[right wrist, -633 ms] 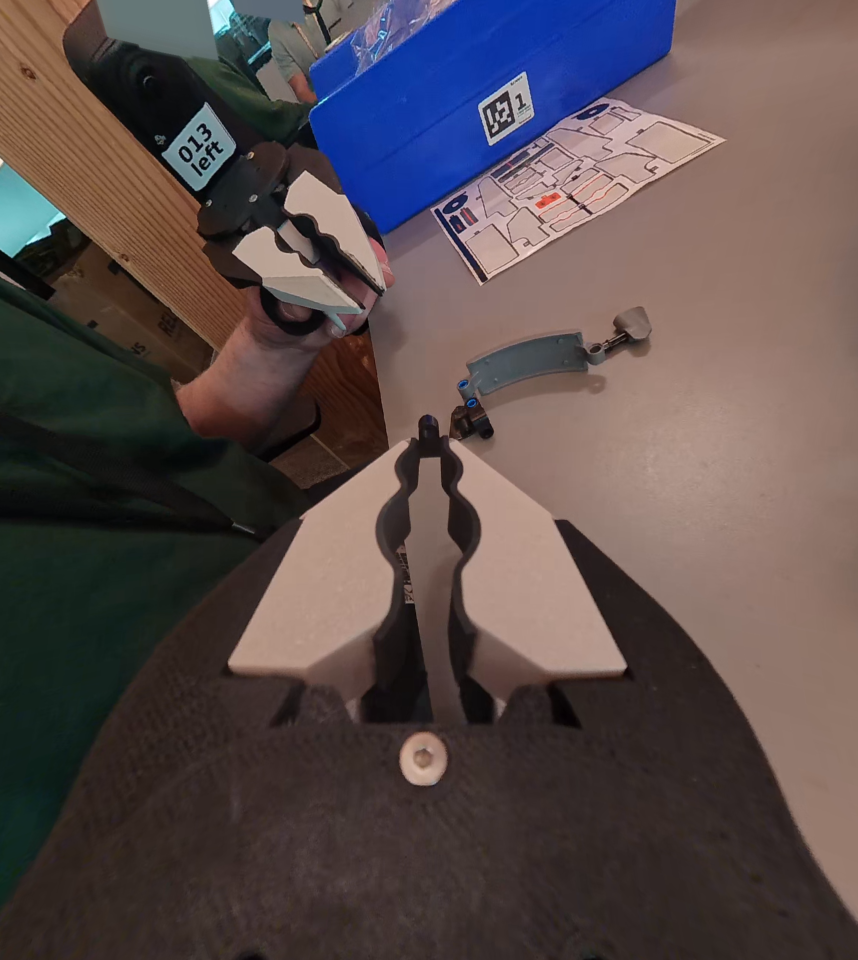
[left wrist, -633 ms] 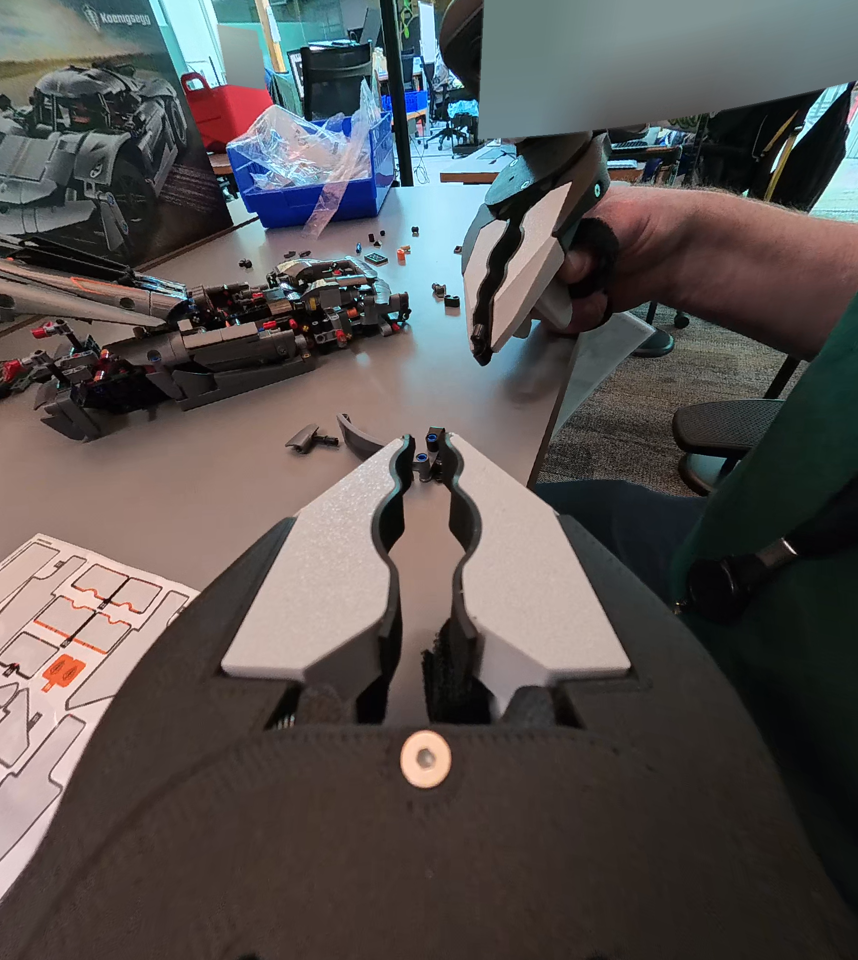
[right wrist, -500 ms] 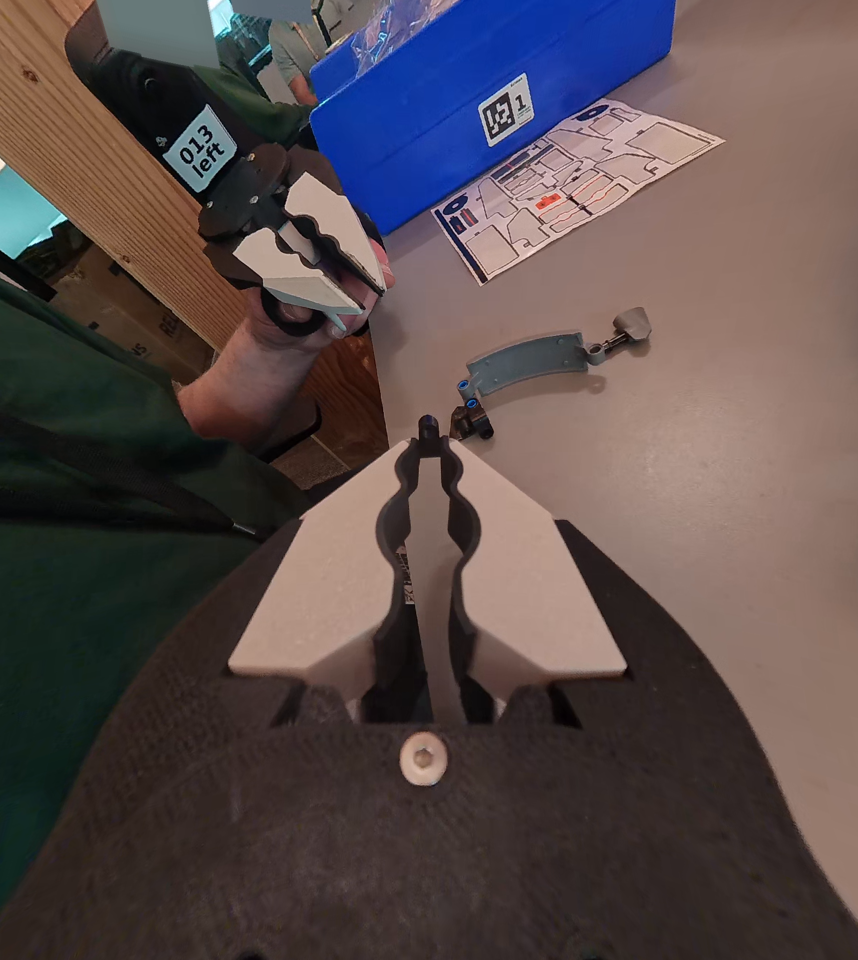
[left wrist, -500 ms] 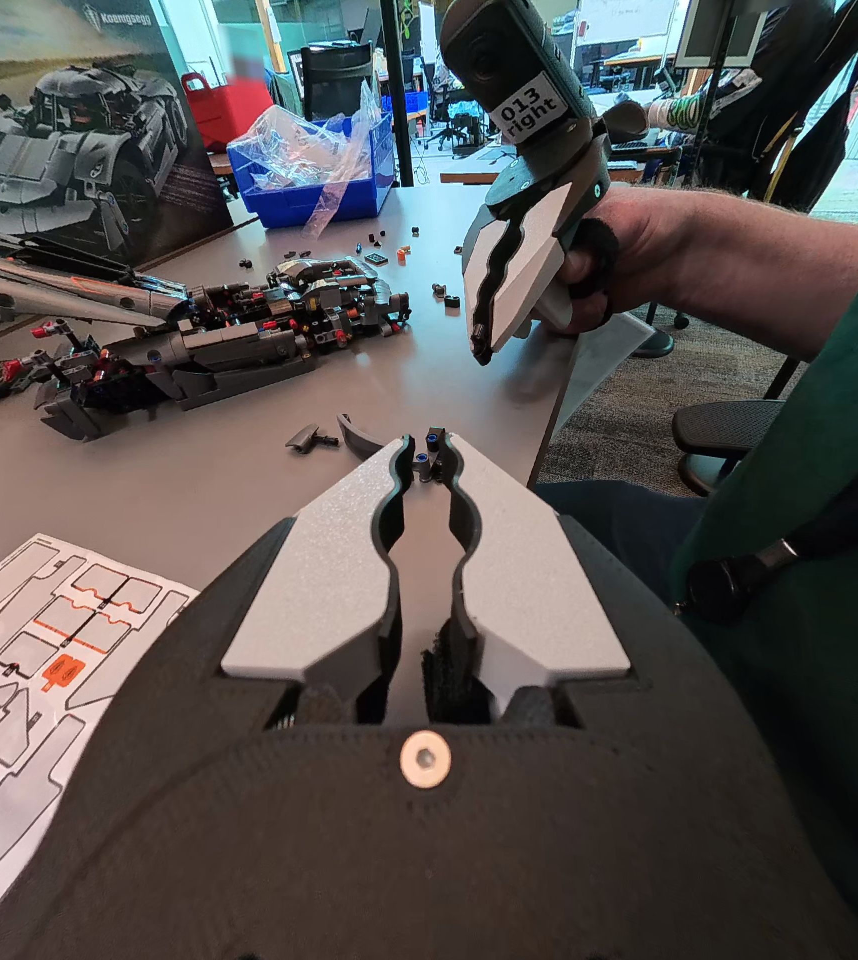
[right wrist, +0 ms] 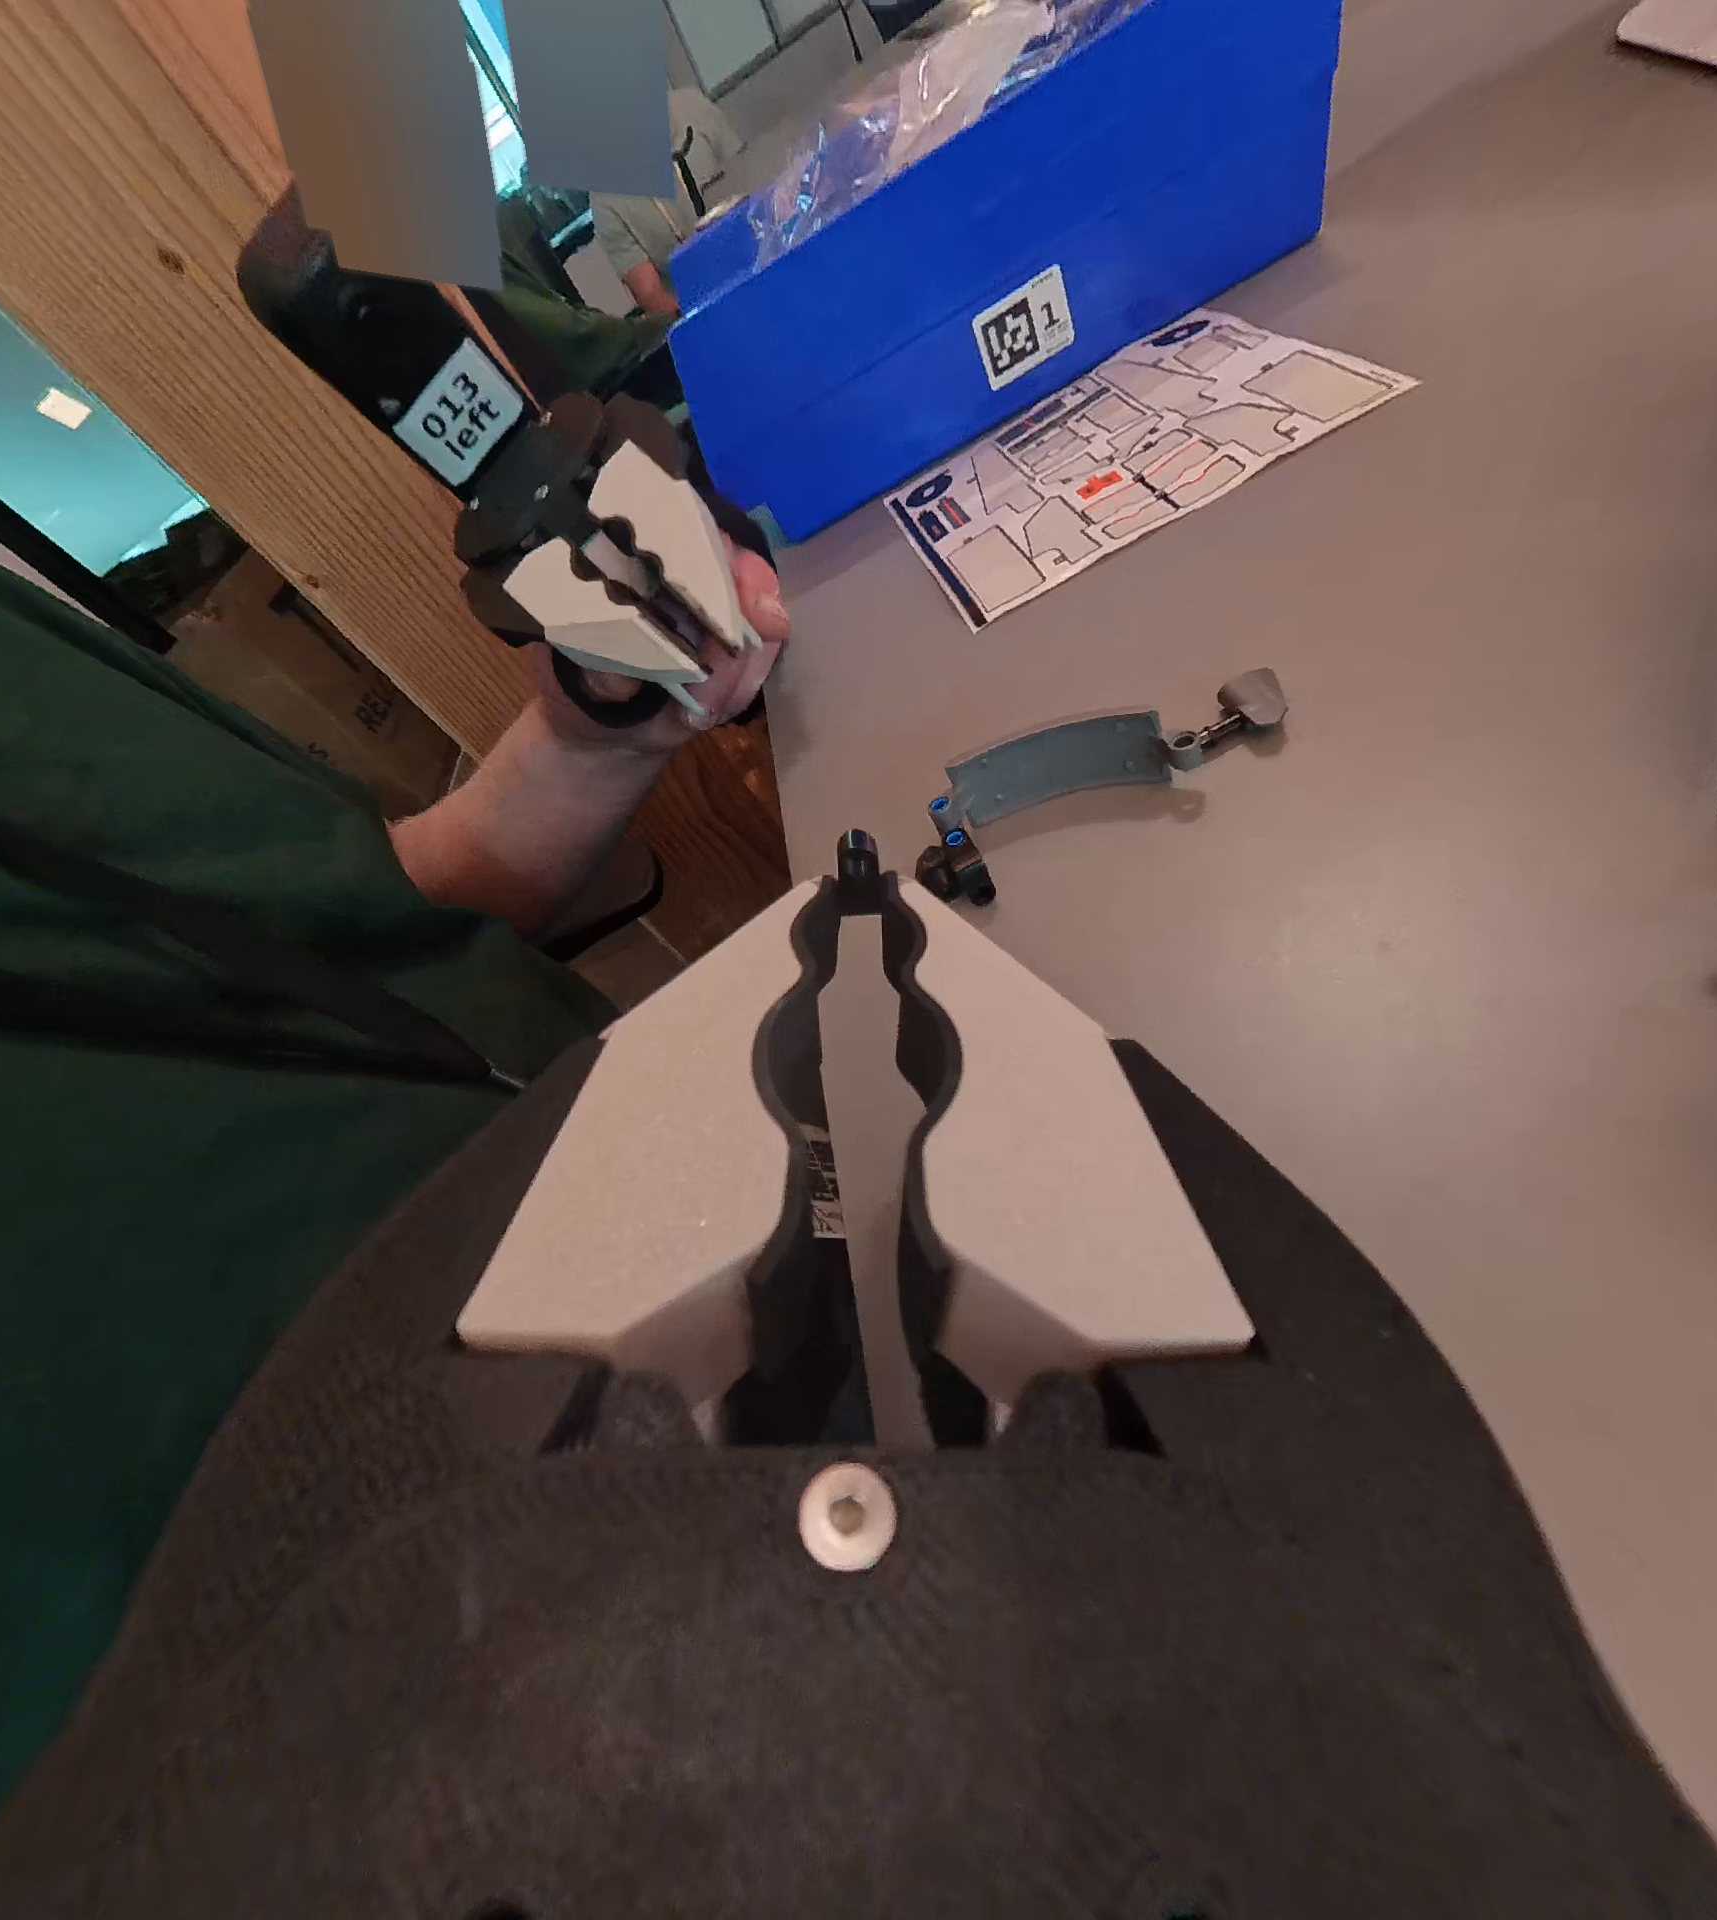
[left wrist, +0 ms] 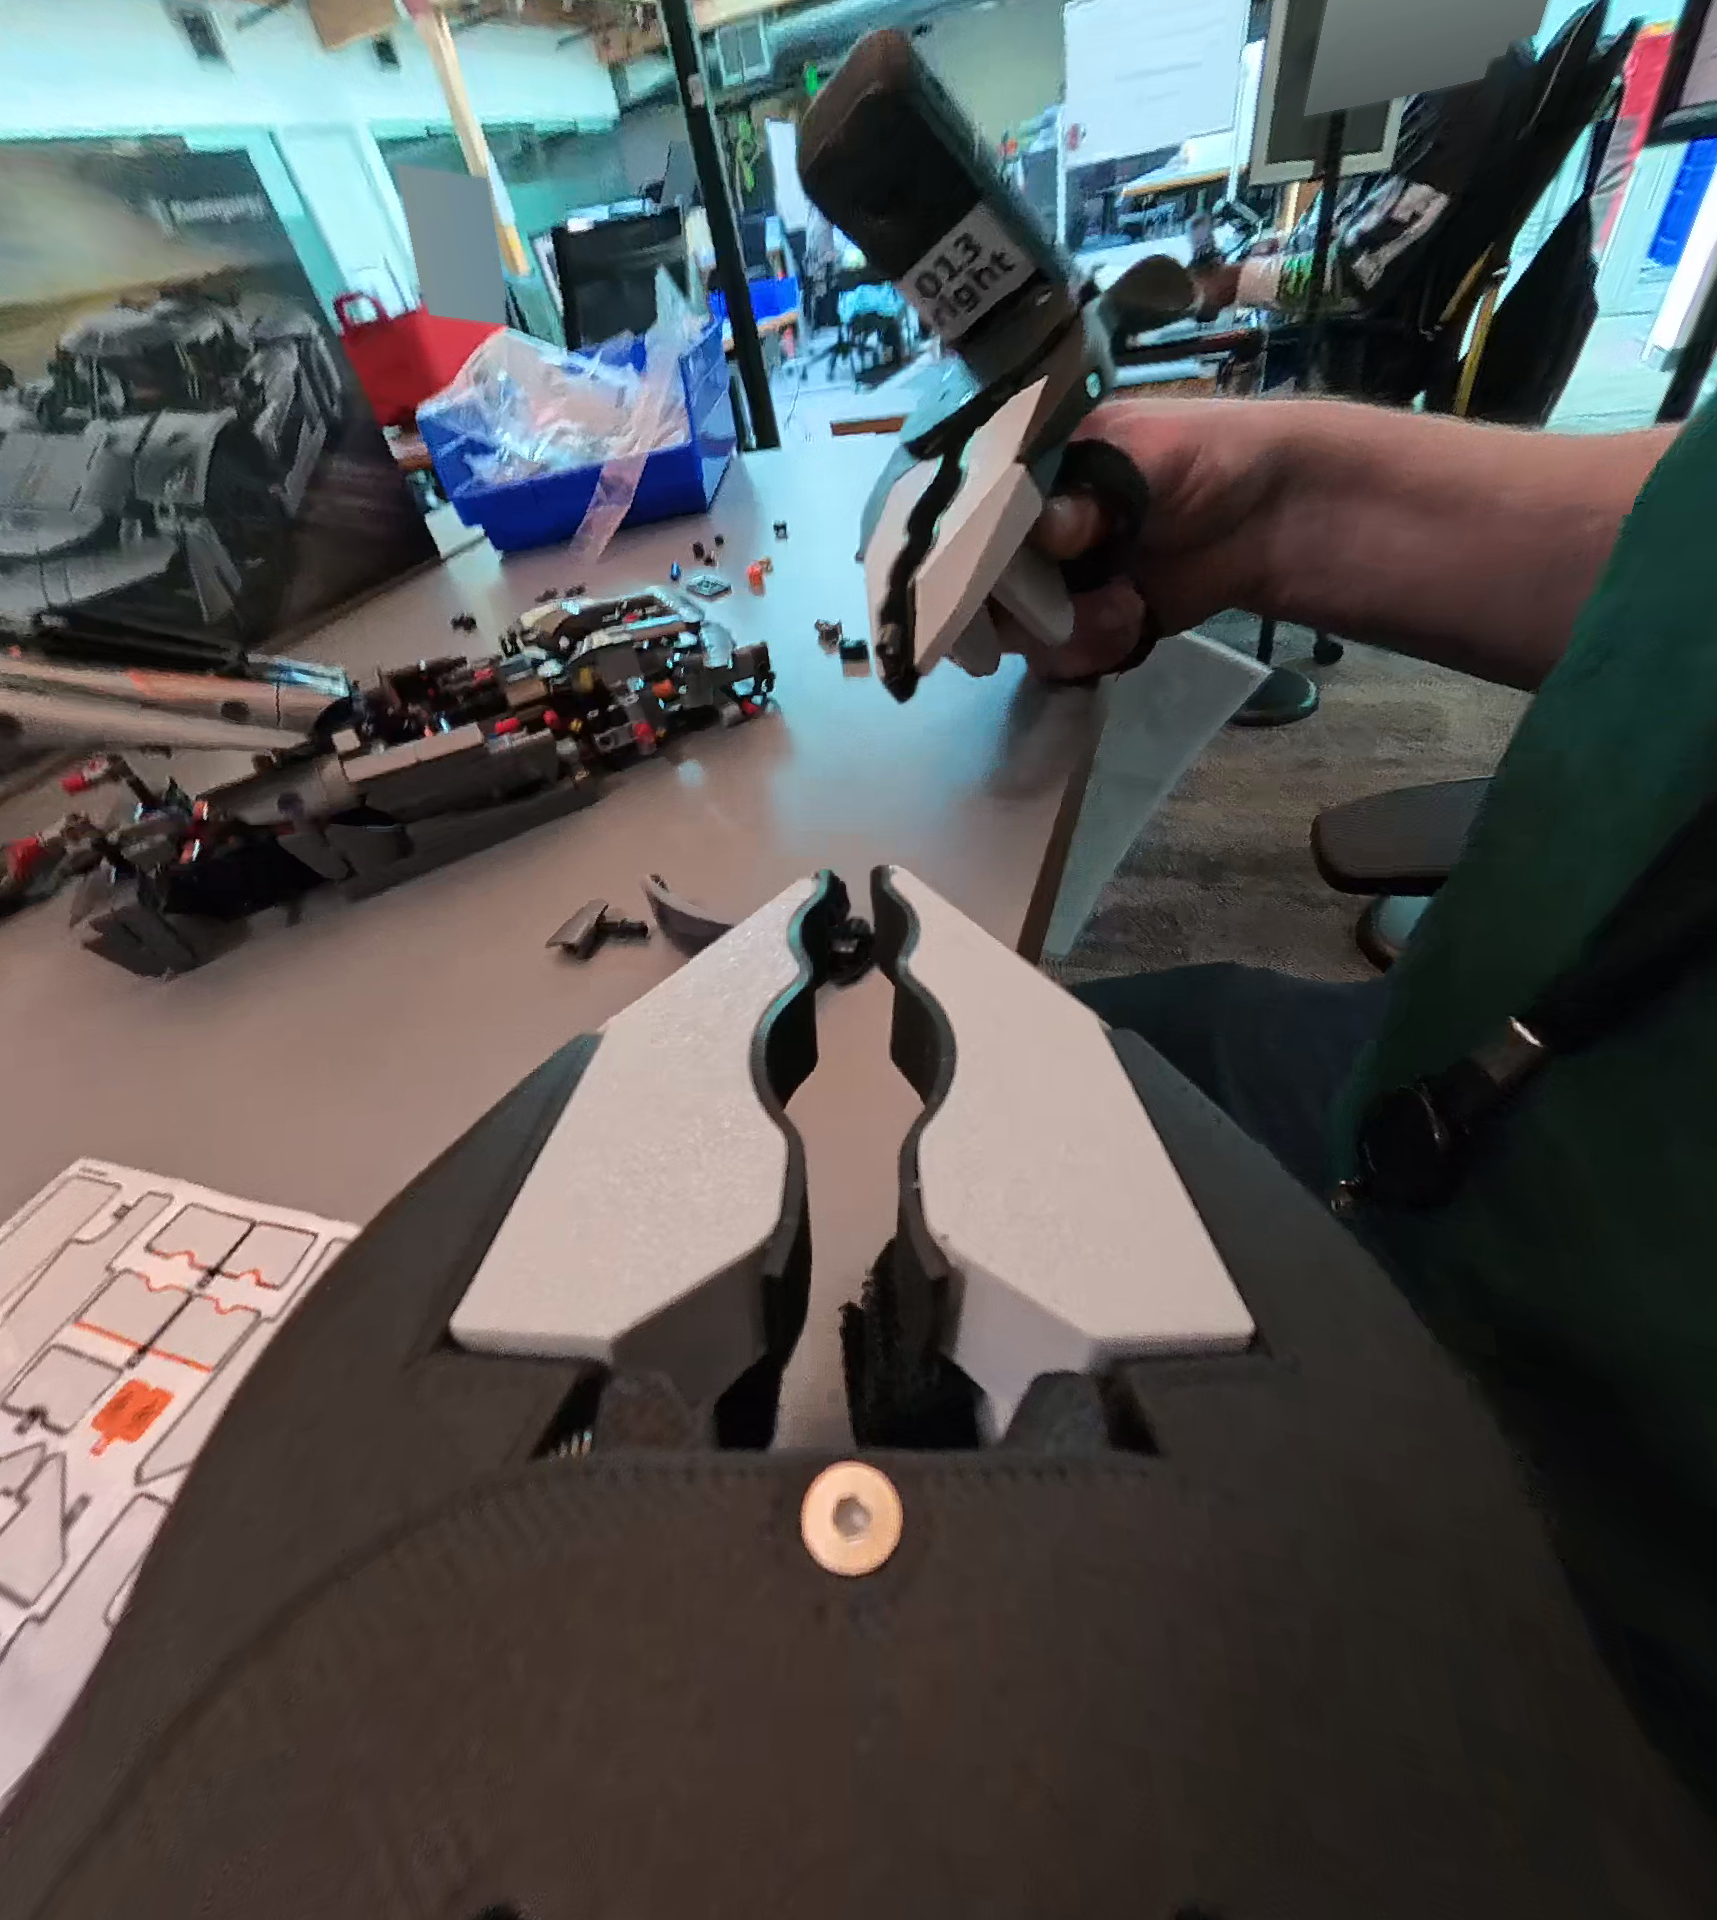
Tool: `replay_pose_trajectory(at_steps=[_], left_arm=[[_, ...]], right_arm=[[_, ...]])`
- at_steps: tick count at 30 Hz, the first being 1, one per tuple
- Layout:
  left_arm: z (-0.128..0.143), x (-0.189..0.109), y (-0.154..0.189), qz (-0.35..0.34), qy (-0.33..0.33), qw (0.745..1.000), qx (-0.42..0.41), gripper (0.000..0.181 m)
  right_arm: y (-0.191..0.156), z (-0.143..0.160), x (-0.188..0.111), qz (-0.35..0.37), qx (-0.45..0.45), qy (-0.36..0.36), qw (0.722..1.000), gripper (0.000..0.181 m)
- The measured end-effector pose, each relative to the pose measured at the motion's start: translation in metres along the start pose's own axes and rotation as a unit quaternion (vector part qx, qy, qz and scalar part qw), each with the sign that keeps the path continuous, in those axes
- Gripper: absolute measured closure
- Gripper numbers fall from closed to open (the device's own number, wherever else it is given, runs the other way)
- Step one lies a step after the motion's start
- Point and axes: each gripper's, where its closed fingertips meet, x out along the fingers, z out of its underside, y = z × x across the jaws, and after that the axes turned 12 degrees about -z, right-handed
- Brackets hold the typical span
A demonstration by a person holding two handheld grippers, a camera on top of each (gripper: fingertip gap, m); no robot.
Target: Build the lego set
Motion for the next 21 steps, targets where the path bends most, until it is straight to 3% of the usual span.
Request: replay_pose_trajectory(at_steps=[1, 8, 21], left_arm=[[-0.002, -0.003, 0.002, 0.005, 0.009, 1.0, 0.003, 0.177], [-0.019, -0.026, 0.001, 0.017, 0.068, 0.997, -0.023, 0.177], [0.006, 0.008, -0.01, -0.017, -0.06, 0.998, 0.034, 0.163]], right_arm=[[-0.001, -0.002, -0.002, -0.001, -0.003, 0.008, 1.0, 0.175], [-0.012, 0.0, -0.034, 0.015, -0.014, 0.038, 0.999, 0.175], [-0.016, 0.014, -0.067, 0.064, -0.017, 0.041, 0.997, 0.175]])
